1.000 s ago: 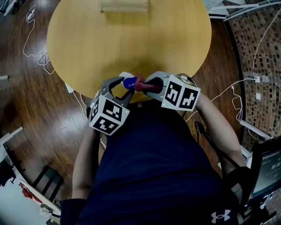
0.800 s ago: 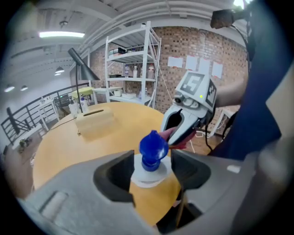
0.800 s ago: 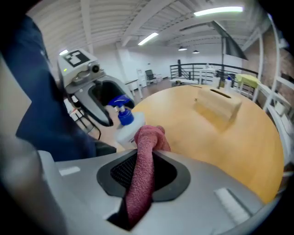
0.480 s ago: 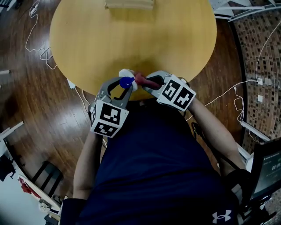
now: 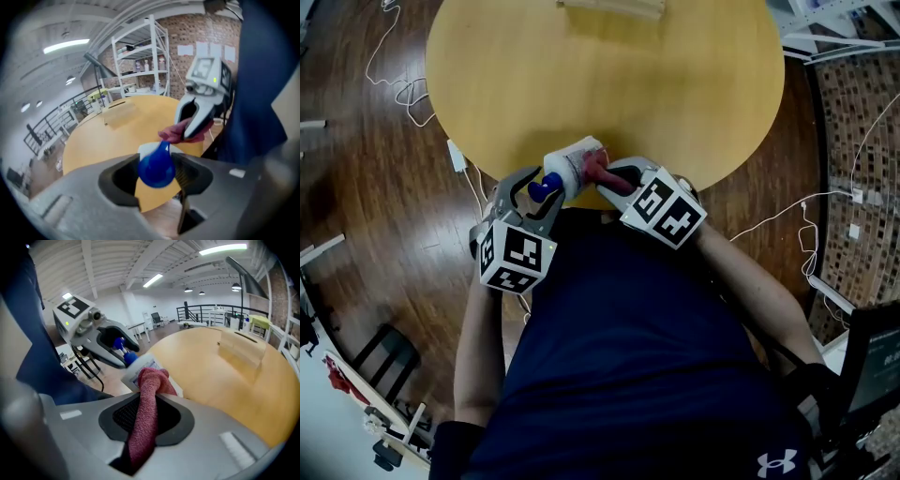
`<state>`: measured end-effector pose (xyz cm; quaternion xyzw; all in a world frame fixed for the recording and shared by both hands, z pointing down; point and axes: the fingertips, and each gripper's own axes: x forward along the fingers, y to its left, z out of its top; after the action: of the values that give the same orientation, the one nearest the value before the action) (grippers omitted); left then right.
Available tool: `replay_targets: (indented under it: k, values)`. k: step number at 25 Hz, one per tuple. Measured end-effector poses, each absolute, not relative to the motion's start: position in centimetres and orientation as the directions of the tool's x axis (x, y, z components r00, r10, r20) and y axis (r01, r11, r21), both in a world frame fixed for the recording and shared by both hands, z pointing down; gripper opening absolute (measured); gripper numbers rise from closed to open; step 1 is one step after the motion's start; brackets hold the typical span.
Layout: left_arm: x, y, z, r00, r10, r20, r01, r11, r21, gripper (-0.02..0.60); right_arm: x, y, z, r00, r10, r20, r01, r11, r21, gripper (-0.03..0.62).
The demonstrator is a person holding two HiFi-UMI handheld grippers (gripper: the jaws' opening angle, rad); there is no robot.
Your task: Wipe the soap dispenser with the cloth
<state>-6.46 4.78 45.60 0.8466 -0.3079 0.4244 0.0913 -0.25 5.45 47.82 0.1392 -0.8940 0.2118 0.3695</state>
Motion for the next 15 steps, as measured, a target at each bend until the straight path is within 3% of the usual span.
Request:
replay_targets:
  k: [2, 3, 4, 5, 9, 15]
  values:
    - [-6.5, 5.6, 46.8, 0.408, -0.412, 0.814, -0.46, -0.864, -0.207, 0.211, -1.9, 5.9, 46.1, -0.722, -0.071, 0.688, -0.343, 0.901, -0.267, 0.074]
    - [-6.4, 6.1, 47.5, 0.397, -0.392, 0.83, -0.391, -0.89, -0.233, 0.167, -2.7, 6.1, 45.7, -0.734, -0.062, 0.676, -0.318, 0.911, -0.263, 0.074]
    - [-6.1, 6.5, 48.3, 0.398, -0.379, 0.835, -0.353, -0.904, -0.242, 0.052, -3.3, 6.1, 45.6, -0.739, -0.057, 0.671, -0.303, 0.918, -0.256, 0.074]
    - [-5.9, 6.7, 49.0, 0.41, -0.378, 0.83, -0.357, -0.904, -0.235, 0.003, -3.7, 5.9, 45.9, -0.734, -0.06, 0.677, -0.303, 0.921, -0.246, 0.074]
    - [-6.1, 5.6, 50.7, 0.455, -0.439, 0.775, -0.536, -0.83, -0.155, 0.017, -2.4, 4.2, 48.4, -0.661, -0.12, 0.74, -0.414, 0.881, -0.227, 0.074]
    - [-9.3, 6.7, 50.4, 0.474, -0.443, 0.761, -0.61, -0.788, -0.078, 0.152, -1.6, 3.8, 49.2, -0.66, -0.107, 0.744, -0.413, 0.878, -0.24, 0.074]
